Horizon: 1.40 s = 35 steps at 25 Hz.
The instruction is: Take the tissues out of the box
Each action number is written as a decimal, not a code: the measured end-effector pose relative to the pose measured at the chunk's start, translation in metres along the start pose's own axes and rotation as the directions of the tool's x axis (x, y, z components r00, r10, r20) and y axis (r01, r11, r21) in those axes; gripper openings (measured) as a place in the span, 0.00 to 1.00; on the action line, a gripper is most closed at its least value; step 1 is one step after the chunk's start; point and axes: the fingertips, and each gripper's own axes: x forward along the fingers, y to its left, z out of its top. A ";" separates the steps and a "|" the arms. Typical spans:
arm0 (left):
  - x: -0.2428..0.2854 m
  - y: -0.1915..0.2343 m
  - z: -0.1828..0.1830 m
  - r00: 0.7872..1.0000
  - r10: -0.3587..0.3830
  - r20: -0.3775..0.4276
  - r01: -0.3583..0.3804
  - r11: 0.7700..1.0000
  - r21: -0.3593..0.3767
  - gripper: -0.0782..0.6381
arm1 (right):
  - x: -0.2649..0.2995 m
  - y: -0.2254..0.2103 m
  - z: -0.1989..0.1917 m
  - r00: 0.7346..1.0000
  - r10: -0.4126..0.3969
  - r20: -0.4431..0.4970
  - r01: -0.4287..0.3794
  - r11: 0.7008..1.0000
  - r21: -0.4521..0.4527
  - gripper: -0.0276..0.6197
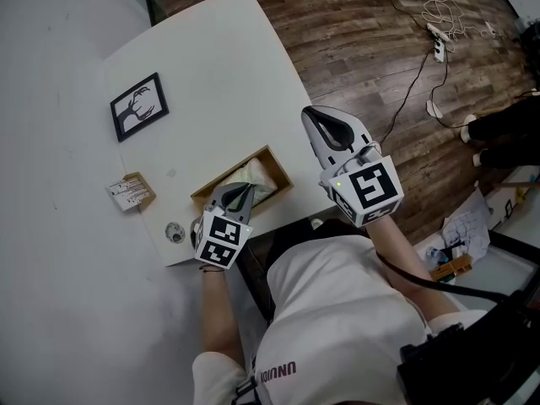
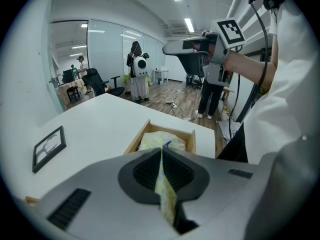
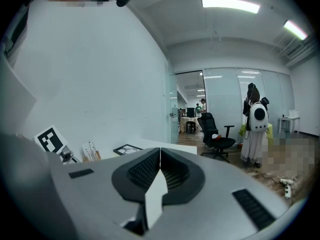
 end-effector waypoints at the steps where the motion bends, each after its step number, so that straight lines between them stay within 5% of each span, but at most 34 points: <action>1: -0.001 0.000 0.001 1.000 0.003 0.005 -0.003 1.000 0.003 0.13 | 0.000 0.000 0.000 1.000 0.000 0.000 0.000 1.000 0.001 0.07; 35: -0.036 0.000 0.035 0.992 0.018 0.124 -0.022 0.999 0.030 0.13 | -0.002 0.008 0.001 1.000 0.002 0.007 -0.002 1.000 -0.001 0.07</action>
